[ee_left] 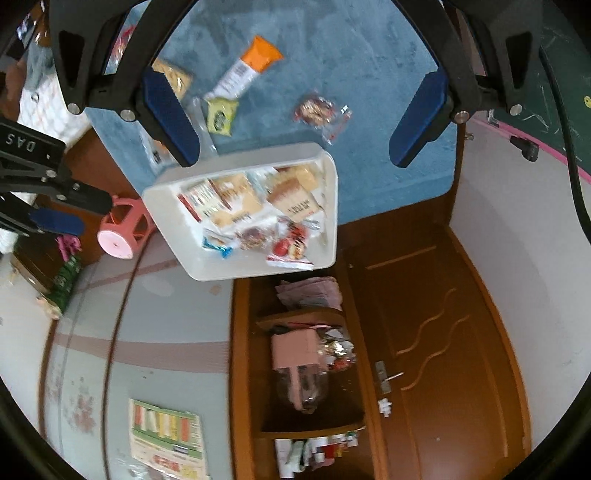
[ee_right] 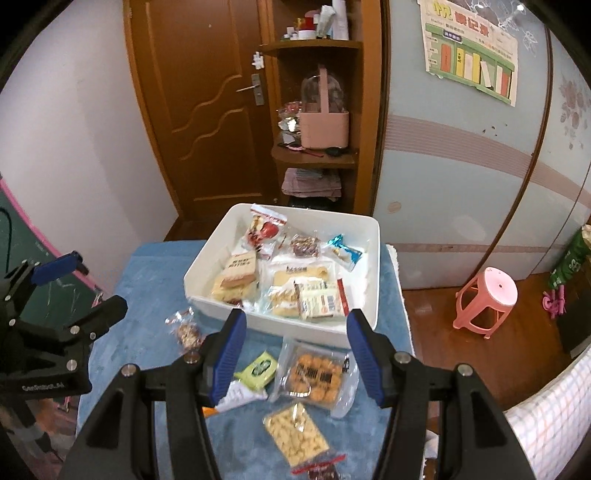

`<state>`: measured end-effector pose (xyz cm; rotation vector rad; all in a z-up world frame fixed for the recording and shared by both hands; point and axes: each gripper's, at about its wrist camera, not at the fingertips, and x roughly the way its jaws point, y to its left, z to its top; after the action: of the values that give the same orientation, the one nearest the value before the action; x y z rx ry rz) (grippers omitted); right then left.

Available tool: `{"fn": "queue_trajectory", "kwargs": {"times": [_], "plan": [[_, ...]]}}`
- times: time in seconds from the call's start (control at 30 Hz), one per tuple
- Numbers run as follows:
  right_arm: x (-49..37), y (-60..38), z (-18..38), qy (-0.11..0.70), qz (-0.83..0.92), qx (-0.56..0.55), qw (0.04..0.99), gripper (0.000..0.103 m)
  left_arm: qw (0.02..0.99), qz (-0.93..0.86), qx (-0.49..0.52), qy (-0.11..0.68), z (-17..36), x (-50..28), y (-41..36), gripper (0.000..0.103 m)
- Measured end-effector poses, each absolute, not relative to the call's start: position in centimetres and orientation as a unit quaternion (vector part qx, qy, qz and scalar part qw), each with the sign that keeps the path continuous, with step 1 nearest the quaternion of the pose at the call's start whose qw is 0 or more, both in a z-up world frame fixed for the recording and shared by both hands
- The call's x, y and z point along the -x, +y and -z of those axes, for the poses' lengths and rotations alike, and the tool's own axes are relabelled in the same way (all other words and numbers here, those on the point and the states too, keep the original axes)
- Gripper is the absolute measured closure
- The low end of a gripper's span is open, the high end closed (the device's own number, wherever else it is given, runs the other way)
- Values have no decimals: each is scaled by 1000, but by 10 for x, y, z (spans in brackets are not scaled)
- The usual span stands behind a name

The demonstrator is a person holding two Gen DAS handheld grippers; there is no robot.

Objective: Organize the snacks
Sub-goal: 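Move both tools back toward the orange bar pack and puff bag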

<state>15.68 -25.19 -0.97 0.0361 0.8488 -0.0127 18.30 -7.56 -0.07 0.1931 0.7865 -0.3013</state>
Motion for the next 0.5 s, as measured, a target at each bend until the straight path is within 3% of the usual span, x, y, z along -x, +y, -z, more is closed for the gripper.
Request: {"fn": "queue_trajectory", "kwargs": {"times": [0.23, 0.5], "plan": [[-127, -249, 28, 420, -12, -25, 907, 46, 894, 193, -87, 396, 18, -148, -78, 1], [-110, -249, 88, 453, -12, -18, 891, 46, 870, 209, -91, 438, 81, -146, -83, 1]]}}
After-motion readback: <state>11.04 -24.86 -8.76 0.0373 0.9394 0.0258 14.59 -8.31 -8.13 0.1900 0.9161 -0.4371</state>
